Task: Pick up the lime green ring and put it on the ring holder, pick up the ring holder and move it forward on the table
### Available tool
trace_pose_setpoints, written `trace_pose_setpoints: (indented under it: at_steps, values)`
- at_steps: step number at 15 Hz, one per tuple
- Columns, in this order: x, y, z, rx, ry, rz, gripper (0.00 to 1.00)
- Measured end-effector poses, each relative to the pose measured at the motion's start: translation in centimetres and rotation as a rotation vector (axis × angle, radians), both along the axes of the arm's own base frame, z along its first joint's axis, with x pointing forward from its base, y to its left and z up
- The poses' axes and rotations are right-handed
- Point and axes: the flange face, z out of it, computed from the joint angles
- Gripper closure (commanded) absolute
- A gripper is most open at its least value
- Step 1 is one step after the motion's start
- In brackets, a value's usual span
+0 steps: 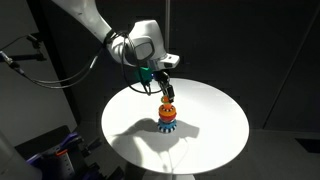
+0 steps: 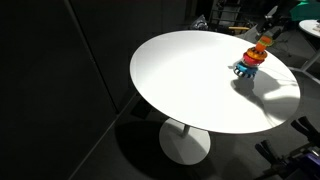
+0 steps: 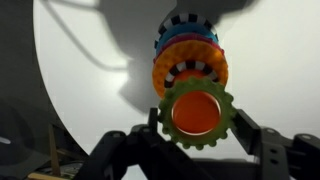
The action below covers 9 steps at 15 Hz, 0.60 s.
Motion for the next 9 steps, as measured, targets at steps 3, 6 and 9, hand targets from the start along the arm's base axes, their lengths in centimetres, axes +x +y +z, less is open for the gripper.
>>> trace_pose_setpoints:
  at_steps: [3,6,9]
  values:
    - [0.5,-0.3,-0.9,0.005,0.028,-0.013,0.51]
    - [0.9,-0.4,-1.8,0.014,0.06,-0.027,0.06]
    - [1.1,-0.5,-2.3,0.02,0.088,-0.034,0.0]
